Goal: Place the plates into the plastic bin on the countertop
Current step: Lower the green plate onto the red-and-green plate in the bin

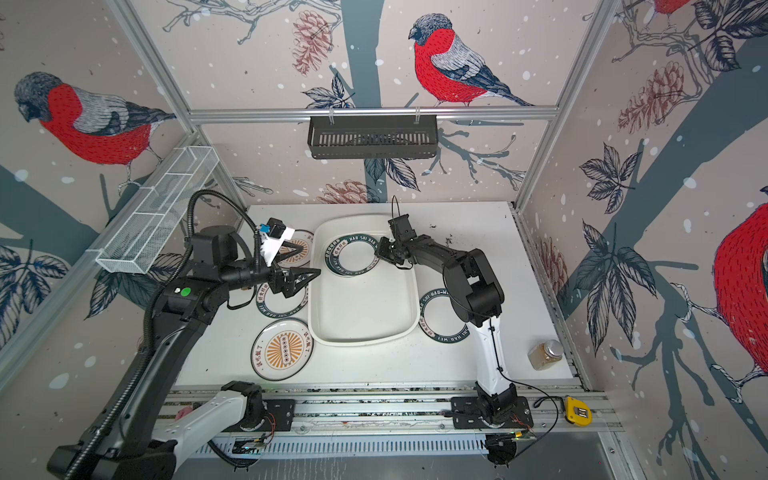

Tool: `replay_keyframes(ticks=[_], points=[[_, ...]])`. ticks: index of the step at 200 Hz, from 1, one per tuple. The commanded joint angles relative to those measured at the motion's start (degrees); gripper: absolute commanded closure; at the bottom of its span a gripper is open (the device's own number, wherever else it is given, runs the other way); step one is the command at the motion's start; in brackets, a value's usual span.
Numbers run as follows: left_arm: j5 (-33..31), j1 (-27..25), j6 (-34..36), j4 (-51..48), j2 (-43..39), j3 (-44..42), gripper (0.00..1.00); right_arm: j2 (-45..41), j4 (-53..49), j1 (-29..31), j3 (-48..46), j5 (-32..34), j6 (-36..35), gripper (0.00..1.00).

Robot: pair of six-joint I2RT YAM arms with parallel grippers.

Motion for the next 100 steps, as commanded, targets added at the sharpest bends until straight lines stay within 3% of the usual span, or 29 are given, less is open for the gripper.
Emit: replay_keyframes(ticks=[1,100], points=[[0.80,0.04,0.10,0.03,-0.26,-0.08,0.02,-0.29,-0.84,0.17,0.81,2.26,-0.66,0.69],[1.14,-0.02,-0.07,0.29,-0.26,-0.15,0.02,-0.63,-4.51,1.08,2.69,4.65,-2.91,0.67]])
